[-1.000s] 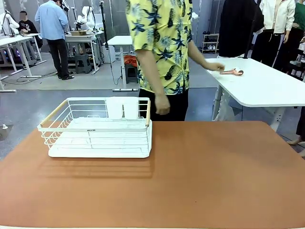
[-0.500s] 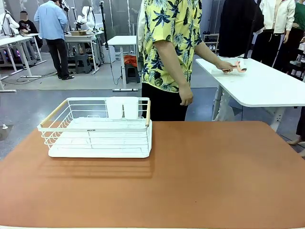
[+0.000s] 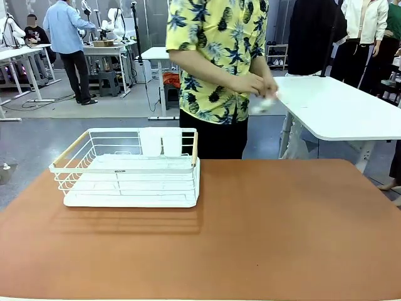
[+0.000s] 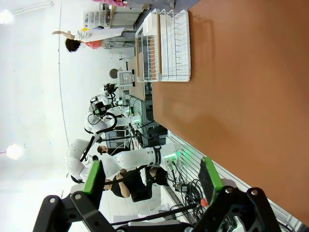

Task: Clean the table.
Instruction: Pick up the Lint Roller when the human hands it over.

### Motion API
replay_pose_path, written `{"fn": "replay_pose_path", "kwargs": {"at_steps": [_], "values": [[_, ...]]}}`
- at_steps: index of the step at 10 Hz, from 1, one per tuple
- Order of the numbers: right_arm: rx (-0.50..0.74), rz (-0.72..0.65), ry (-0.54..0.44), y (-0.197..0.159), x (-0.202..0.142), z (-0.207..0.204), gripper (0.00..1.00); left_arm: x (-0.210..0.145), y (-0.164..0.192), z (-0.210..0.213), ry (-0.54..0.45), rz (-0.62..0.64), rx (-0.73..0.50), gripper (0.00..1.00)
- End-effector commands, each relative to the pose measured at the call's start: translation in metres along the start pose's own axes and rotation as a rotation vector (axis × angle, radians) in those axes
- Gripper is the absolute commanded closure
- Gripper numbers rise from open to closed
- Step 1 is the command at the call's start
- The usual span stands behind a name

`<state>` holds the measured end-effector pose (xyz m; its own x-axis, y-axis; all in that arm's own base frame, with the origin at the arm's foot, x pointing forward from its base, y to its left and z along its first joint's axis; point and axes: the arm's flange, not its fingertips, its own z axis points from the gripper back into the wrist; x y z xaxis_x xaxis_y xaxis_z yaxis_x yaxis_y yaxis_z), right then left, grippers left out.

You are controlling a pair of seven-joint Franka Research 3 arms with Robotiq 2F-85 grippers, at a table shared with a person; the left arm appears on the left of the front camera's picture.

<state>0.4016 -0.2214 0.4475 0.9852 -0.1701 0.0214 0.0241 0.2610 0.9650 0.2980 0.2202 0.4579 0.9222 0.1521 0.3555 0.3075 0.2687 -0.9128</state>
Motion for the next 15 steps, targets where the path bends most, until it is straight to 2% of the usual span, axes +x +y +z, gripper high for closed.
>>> {"fn": "replay_pose_path", "kwargs": {"at_steps": [1,15], "values": [[0.004,0.003,0.001,0.0016,-0.0009,0.0004,0.00,-0.0032,-0.0016,0.0020,0.002,-0.011,-0.013,0.00],[0.004,0.003,0.001,0.0016,-0.0009,0.0004,0.00,-0.0032,-0.0016,0.0020,0.002,-0.011,-0.013,0.00]]}}
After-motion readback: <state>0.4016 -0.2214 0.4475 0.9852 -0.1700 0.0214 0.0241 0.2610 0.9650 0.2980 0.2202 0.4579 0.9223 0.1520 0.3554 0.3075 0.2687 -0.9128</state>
